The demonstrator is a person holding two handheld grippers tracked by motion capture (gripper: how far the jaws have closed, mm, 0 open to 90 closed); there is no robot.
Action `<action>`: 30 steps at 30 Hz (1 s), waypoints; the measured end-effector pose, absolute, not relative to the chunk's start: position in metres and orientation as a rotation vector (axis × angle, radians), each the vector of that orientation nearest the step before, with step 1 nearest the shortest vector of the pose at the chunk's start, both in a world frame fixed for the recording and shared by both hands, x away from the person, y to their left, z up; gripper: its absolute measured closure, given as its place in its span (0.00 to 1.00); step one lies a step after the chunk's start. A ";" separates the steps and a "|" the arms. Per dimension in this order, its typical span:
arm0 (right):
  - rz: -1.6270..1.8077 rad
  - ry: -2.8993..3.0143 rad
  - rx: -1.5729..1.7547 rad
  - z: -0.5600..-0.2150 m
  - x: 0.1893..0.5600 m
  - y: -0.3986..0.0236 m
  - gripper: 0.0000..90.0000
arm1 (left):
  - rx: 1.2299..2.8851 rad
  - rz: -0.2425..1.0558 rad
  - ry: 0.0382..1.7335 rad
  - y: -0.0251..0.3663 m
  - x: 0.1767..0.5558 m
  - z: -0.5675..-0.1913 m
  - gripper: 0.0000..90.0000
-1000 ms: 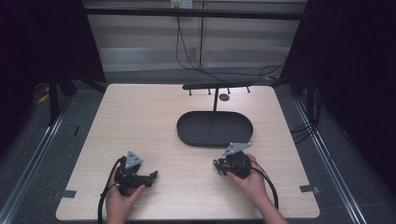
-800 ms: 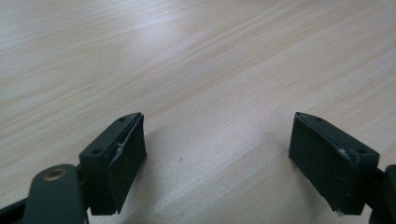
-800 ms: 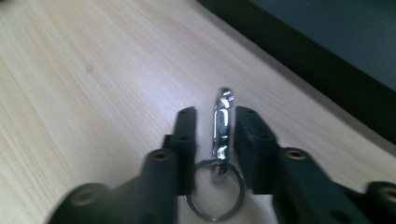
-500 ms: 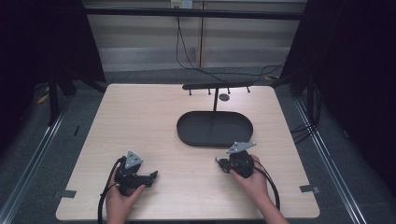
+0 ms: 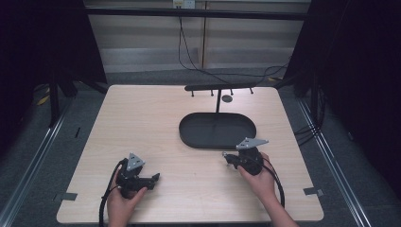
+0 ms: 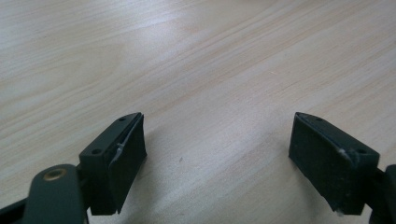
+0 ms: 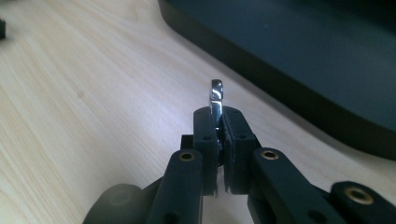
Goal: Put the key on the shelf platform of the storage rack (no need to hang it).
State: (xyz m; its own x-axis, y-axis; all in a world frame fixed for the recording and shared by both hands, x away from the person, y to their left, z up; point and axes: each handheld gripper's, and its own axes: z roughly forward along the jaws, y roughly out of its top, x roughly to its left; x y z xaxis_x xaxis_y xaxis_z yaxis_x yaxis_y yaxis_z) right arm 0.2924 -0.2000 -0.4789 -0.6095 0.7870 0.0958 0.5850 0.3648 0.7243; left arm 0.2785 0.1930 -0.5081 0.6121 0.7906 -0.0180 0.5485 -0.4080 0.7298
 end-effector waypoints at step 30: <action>1.114 2.293 1.213 -0.445 0.318 -0.191 0.96 | 2.118 0.432 1.049 0.193 0.278 -0.508 0.20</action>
